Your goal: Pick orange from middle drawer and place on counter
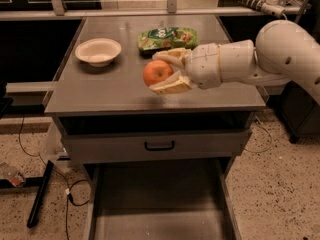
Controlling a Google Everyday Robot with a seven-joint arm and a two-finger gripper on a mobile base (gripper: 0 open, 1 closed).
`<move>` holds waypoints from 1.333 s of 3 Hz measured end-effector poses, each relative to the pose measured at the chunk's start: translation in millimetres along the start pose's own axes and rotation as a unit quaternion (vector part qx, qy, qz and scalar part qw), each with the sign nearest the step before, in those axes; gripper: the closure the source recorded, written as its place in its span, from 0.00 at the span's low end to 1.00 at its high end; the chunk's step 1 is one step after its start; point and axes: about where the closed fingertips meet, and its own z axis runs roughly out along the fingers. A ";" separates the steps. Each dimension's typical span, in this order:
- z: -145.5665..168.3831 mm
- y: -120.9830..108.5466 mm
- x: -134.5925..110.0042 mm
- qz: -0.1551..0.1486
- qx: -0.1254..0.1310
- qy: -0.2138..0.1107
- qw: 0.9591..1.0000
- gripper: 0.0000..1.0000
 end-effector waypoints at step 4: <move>30.1 -60.2 54.1 0.110 0.154 0.060 0.980 1.00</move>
Offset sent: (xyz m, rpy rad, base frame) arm 0.0650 -0.0026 -0.0185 0.0578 0.0237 -0.3416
